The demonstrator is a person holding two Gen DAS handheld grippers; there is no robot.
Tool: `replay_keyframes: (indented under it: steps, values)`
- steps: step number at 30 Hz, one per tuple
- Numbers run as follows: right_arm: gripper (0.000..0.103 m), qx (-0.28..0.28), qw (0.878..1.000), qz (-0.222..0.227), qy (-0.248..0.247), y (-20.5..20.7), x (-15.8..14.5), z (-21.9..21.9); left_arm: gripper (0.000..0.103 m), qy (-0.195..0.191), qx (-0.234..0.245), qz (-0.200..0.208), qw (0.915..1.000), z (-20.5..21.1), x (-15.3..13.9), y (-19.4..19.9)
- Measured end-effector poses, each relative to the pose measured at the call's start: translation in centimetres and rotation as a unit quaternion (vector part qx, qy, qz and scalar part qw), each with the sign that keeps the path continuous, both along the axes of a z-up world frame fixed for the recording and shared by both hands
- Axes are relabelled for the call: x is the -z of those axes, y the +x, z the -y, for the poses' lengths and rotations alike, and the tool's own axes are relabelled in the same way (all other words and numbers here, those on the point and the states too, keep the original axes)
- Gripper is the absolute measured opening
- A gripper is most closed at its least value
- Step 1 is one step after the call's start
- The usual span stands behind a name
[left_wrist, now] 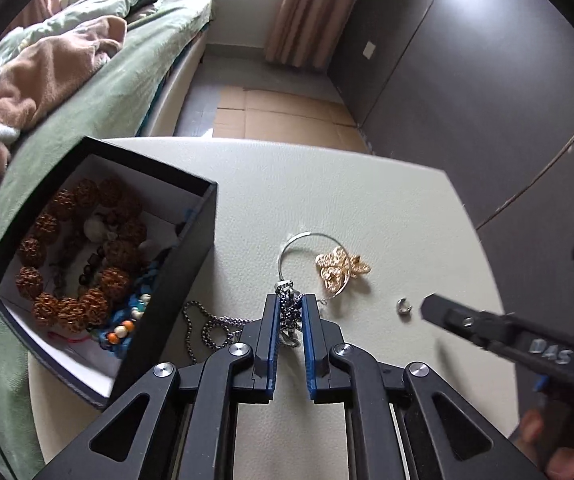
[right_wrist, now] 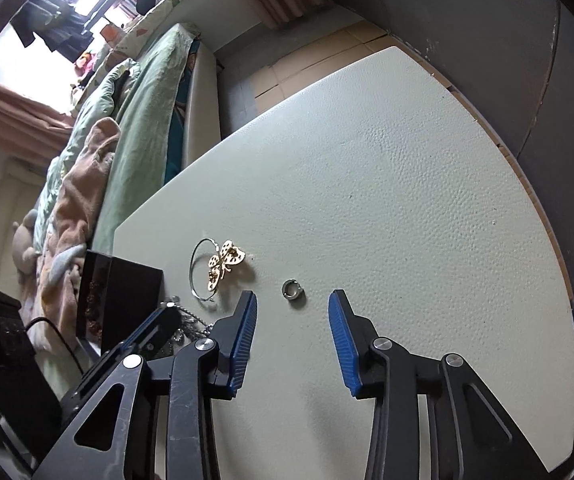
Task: Organize jewelry
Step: 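Reach the left gripper to the silver chain necklace and grasp it, then lift the silver chain with the left gripper while the right gripper grasps the small silver ring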
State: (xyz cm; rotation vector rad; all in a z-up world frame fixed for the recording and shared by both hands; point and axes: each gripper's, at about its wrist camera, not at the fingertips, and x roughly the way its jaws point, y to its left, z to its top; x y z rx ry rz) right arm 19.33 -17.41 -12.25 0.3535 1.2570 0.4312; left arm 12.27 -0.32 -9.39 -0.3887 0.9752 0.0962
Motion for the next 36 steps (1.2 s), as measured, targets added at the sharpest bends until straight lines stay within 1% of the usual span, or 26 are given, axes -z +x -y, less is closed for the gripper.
replay_keyframes:
  steps: [5, 6, 7, 9, 11, 15, 20, 22, 23, 24, 26, 29, 33, 36]
  values:
    - [0.036, -0.009, 0.999, 0.014, -0.029, 0.2, -0.1, -0.9, 0.011, -0.047, -0.007, 0.042, 0.998, -1.4, -2.0, -1.5]
    - [0.035, -0.01, 0.999, 0.014, -0.035, 0.3, 0.1, -1.1, 0.011, -0.056, -0.009, 0.049, 0.9972, -1.7, -2.4, -1.7]
    - [0.03, -0.011, 0.999, 0.013, -0.042, 0.3, 0.2, -1.3, 0.011, -0.062, -0.01, 0.053, 0.9966, -1.8, -2.5, -1.8]
    - [0.026, -0.016, 0.998, 0.013, -0.053, 0.5, 0.6, -1.8, 0.011, -0.067, -0.013, 0.063, 0.9957, -2.1, -2.9, -1.9]
    - [0.026, -0.018, 0.998, 0.017, -0.061, 0.4, 0.6, -2.3, 0.011, -0.07, -0.013, 0.07, 0.995, -2.4, -3.4, -1.9]
    - [0.026, -0.027, 0.995, 0.034, -0.094, 0.1, 0.3, -3.2, 0.011, -0.079, -0.017, 0.079, 0.9936, -3.2, -4.0, -2.2]
    - [0.024, -0.051, 0.984, 0.063, -0.158, -0.7, 0.1, -4.9, 0.01, -0.082, -0.021, 0.093, 0.992, -3.8, -4.9, -2.8]
    - [0.015, -0.063, 0.977, 0.08, -0.188, -1.1, 0.1, -5.5, 0.01, -0.086, -0.023, 0.098, 0.9911, -4.1, -5.2, -3.1]
    - [0.015, -0.07, 0.975, 0.087, -0.192, -1.2, 0.0, -5.6, 0.009, -0.088, -0.025, 0.1, 0.9908, -4.2, -5.4, -3.3]
    - [0.015, -0.076, 0.974, 0.092, -0.195, -1.2, -0.1, -5.6, 0.008, -0.09, -0.028, 0.104, 0.9902, -4.3, -5.8, -3.5]
    - [0.014, -0.078, 0.976, 0.089, -0.185, -1.1, -0.2, -5.2, 0.001, -0.096, -0.029, 0.115, 0.9884, -4.5, -6.5, -4.0]
    - [0.014, -0.071, 0.983, 0.081, -0.151, -1.2, -0.8, -4.5, 0.001, -0.102, -0.033, 0.139, 0.9844, -4.9, -8.1, -4.7]
    - [0.014, -0.066, 0.984, 0.107, -0.126, -2.1, -2.7, -3.8, 0.001, -0.103, -0.043, 0.173, 0.9786, -5.3, -10.2, -5.8]
    - [0.014, -0.06, 0.987, 0.109, -0.102, -2.2, -3.5, -3.2, 0.001, -0.101, -0.047, 0.186, 0.9762, -5.5, -11.0, -6.3]
